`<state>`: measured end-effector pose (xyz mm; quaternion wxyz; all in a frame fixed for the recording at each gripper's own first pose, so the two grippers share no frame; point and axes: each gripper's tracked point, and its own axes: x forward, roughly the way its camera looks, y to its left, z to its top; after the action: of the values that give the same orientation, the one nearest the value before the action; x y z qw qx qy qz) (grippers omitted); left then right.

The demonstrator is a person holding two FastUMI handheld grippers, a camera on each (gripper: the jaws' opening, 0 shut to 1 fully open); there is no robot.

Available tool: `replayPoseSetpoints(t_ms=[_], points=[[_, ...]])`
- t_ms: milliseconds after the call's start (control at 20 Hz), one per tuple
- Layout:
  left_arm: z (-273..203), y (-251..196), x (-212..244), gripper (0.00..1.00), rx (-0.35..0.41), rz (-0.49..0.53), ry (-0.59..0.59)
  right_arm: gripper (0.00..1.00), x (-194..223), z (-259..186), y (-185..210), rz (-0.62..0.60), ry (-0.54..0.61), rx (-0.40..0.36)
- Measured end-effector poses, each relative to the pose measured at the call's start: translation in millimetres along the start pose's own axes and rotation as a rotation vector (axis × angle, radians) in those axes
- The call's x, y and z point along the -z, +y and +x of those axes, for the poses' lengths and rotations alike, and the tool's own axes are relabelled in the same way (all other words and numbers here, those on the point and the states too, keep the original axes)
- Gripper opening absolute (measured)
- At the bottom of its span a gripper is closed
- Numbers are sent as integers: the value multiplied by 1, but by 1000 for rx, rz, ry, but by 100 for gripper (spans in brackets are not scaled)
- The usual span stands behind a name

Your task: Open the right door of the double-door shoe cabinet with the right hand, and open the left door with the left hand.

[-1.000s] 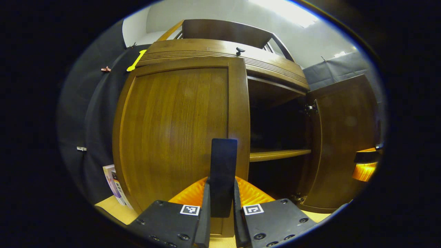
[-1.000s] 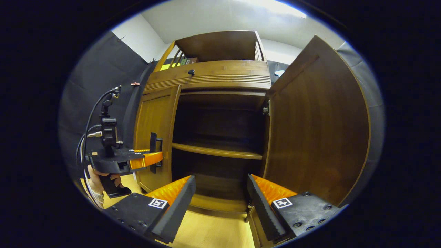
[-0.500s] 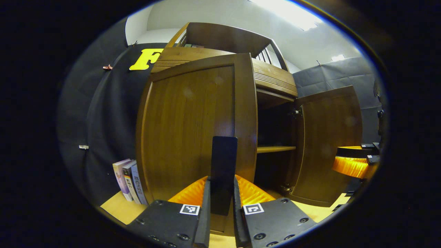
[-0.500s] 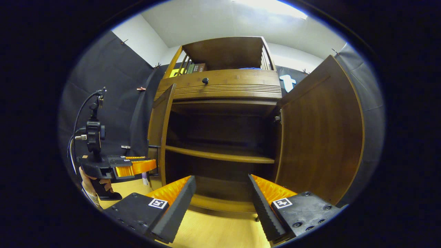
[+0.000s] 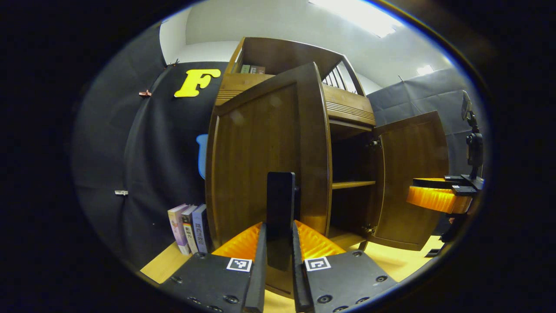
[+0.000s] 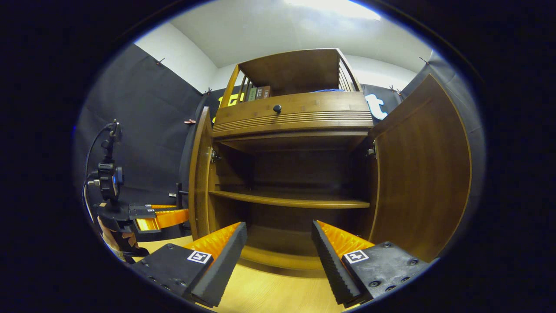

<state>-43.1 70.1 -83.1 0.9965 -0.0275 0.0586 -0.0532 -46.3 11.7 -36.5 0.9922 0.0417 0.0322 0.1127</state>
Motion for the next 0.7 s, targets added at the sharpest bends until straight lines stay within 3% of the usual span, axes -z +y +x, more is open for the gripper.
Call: replayPoseSetpoints(t_ms=[250, 500, 700], points=[[-24, 26, -1, 28, -62, 43, 4, 96, -2, 4, 19, 43, -16, -43], [-38, 43, 2, 25, -80, 8, 15, 94, -2, 10, 36, 67, -25, -82], [-48, 66, -2, 24, -142, 9, 12, 94, 3, 14, 43, 70, -17, -92]])
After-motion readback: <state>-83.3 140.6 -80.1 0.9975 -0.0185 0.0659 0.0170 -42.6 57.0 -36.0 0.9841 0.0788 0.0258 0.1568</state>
